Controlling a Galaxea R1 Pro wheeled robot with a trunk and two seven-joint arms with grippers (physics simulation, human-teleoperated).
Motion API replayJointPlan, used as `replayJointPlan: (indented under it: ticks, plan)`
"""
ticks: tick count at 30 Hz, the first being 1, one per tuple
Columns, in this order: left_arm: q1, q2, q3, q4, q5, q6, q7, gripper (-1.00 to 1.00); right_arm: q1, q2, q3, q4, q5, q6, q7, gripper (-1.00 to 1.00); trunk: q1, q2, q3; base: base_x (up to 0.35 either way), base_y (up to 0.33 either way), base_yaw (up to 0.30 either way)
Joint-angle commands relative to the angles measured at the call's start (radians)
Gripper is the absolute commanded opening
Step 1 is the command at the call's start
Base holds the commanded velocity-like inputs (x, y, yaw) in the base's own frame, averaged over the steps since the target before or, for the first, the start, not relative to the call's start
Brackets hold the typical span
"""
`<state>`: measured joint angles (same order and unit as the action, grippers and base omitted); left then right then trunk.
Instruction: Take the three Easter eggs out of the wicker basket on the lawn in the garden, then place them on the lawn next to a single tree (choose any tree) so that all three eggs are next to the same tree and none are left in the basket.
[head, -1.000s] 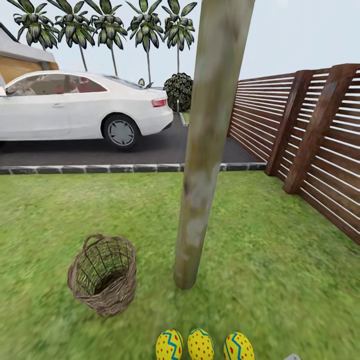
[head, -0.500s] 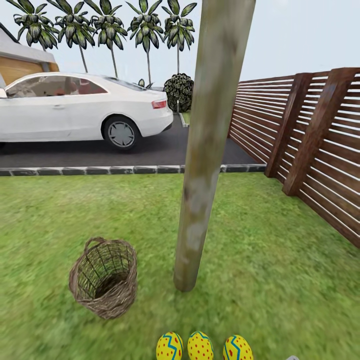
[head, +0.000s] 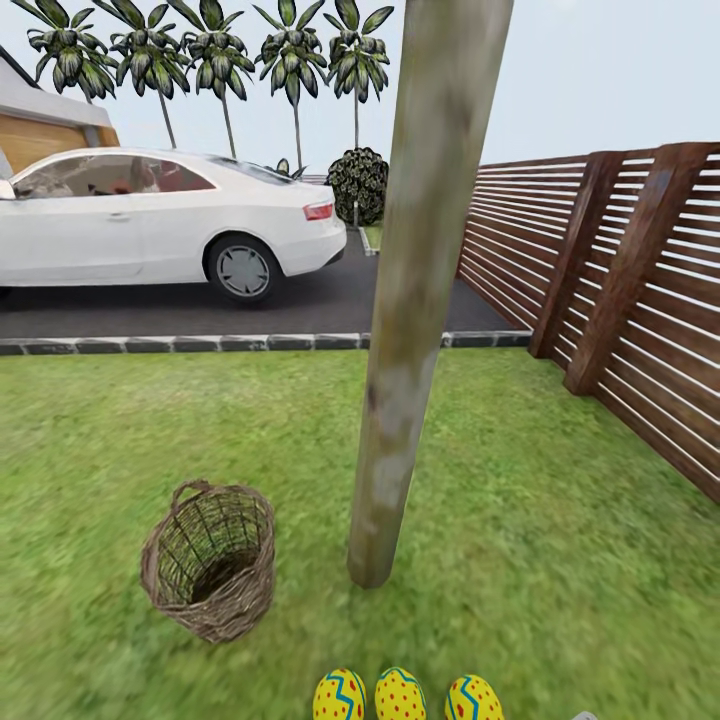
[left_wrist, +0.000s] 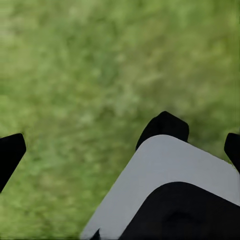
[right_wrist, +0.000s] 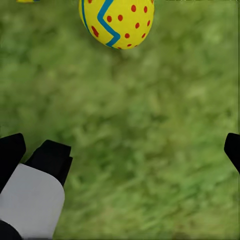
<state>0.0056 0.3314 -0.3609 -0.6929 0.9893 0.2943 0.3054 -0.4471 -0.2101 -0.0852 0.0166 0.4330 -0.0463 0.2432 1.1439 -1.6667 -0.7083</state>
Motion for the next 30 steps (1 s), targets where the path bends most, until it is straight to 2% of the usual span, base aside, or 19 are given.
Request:
replayJointPlan:
  ticks: [1, 3, 6, 10, 16, 19, 22, 26, 30]
  plan:
    - [-0.004, -0.006, -0.005, 0.028, 0.009, 0.000, 0.009, 1.00, -0.001, 0.000, -0.008, 0.002, 0.011, -0.004, 0.002, 1.00, -0.004, 0.007, 0.003, 0.000, 0.000, 0.000]
    - [-0.006, -0.022, -0.006, 0.069, 0.006, -0.010, 0.009, 1.00, -0.001, 0.000, -0.008, 0.002, 0.012, -0.003, 0.002, 1.00, -0.012, 0.021, 0.009, 0.000, 0.000, 0.000]
    - [-0.007, -0.032, -0.006, 0.103, -0.014, -0.050, 0.009, 1.00, -0.001, 0.000, -0.008, 0.002, 0.013, -0.003, 0.002, 1.00, -0.023, 0.042, 0.018, 0.000, 0.000, 0.000]
    - [-0.007, -0.044, -0.006, 0.122, -0.033, -0.072, 0.009, 1.00, -0.001, 0.000, -0.008, 0.002, 0.013, -0.003, 0.002, 1.00, -0.038, 0.070, 0.031, 0.000, 0.000, 0.000]
    - [-0.008, -0.058, -0.006, 0.155, -0.037, -0.090, 0.009, 1.00, -0.001, 0.000, -0.008, 0.005, 0.013, -0.003, 0.002, 1.00, -0.061, 0.112, 0.050, 0.000, 0.000, 0.000]
    - [-0.008, -0.062, -0.006, 0.174, -0.037, -0.124, 0.009, 1.00, -0.001, 0.000, -0.008, 0.013, 0.013, -0.004, 0.002, 1.00, -0.073, 0.133, 0.059, 0.000, 0.000, 0.000]
    - [-0.008, -0.078, -0.006, 0.204, -0.037, -0.180, 0.009, 1.00, -0.001, 0.000, -0.008, 0.015, 0.011, -0.004, 0.002, 1.00, -0.084, 0.154, 0.068, 0.000, 0.000, 0.000]
    - [-0.008, -0.082, -0.006, 0.218, -0.037, -0.213, 0.010, 1.00, -0.001, 0.000, -0.008, 0.016, 0.009, -0.005, 0.002, 1.00, -0.100, 0.182, 0.081, 0.000, 0.000, 0.000]
    - [-0.008, -0.083, -0.006, 0.225, -0.035, -0.218, 0.010, 1.00, -0.001, 0.000, -0.008, 0.016, 0.007, -0.006, 0.002, 1.00, -0.115, 0.210, 0.094, 0.000, 0.000, 0.000]
